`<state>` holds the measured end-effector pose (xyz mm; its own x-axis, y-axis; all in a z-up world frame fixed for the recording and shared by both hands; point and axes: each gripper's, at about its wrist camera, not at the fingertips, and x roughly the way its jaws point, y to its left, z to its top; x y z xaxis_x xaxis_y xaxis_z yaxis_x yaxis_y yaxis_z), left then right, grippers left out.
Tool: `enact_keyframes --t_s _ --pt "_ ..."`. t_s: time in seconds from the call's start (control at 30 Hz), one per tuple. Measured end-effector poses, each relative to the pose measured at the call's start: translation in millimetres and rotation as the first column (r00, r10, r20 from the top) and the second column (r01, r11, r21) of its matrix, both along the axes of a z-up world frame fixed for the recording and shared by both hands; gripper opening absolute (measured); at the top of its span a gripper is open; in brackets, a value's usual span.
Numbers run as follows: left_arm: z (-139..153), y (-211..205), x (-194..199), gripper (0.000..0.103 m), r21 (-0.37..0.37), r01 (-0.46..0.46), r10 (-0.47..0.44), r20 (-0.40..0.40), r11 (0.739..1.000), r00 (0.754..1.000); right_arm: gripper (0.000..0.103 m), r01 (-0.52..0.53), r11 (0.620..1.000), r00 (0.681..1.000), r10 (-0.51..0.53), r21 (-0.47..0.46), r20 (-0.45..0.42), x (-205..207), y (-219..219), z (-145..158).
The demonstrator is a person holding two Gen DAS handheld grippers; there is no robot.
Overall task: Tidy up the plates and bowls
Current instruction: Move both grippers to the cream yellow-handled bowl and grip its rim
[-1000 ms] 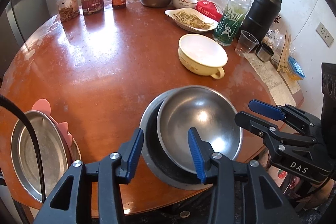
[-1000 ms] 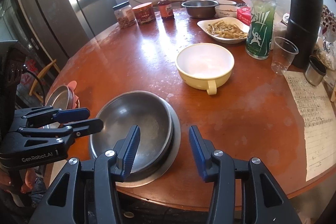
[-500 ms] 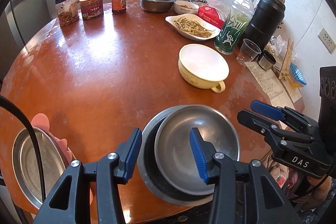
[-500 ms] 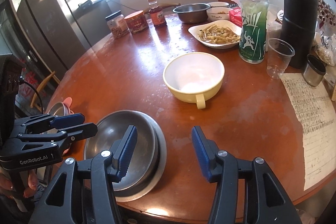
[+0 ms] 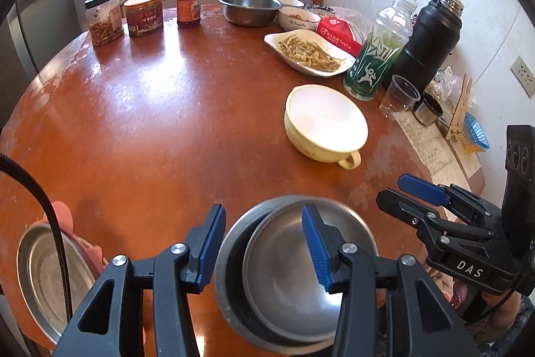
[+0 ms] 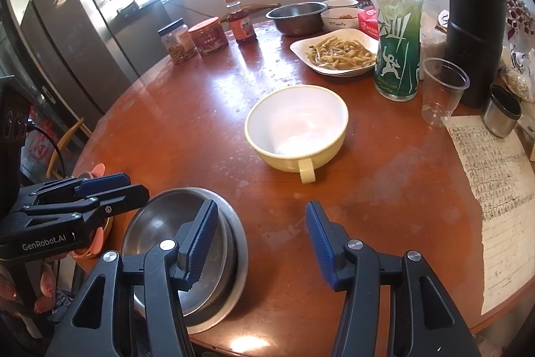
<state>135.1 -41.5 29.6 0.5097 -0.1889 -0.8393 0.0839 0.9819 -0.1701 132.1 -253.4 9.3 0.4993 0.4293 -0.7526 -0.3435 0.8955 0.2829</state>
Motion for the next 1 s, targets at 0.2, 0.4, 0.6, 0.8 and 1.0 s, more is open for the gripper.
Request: enact_keyframes --t_s 0.2,0.4,0.6,0.8,1.0 --pt "4.1 -6.0 23.3 0.048 -0.013 -0.009 0.009 0.005 1.0 1.0 0.057 0.065 0.998 0.998 -0.065 0.012 0.019 18.2 -10.2 4.5" --pt "0.8 -12.2 49.6 0.048 -0.017 -0.009 0.008 -0.011 1.0 1.0 0.057 0.121 0.993 0.993 -0.121 0.016 0.004 43.0 -18.4 -1.9" --pt "-9.3 -24.3 80.0 0.048 -0.004 0.006 -0.006 -0.042 1.0 0.999 0.057 0.149 0.989 0.989 -0.149 0.006 -0.008 60.9 -21.2 -12.0" --pt "-25.7 -32.4 107.3 0.048 -0.003 0.013 -0.013 -0.091 1.0 0.996 0.056 0.16 0.987 0.987 -0.16 -0.007 -0.015 83.2 -21.2 -22.5" --pt "-41.2 -36.3 122.4 0.048 -0.026 0.016 -0.019 -0.135 1.0 0.991 0.049 0.161 0.987 0.987 -0.161 -0.028 -0.025 100.5 -20.0 -35.4"
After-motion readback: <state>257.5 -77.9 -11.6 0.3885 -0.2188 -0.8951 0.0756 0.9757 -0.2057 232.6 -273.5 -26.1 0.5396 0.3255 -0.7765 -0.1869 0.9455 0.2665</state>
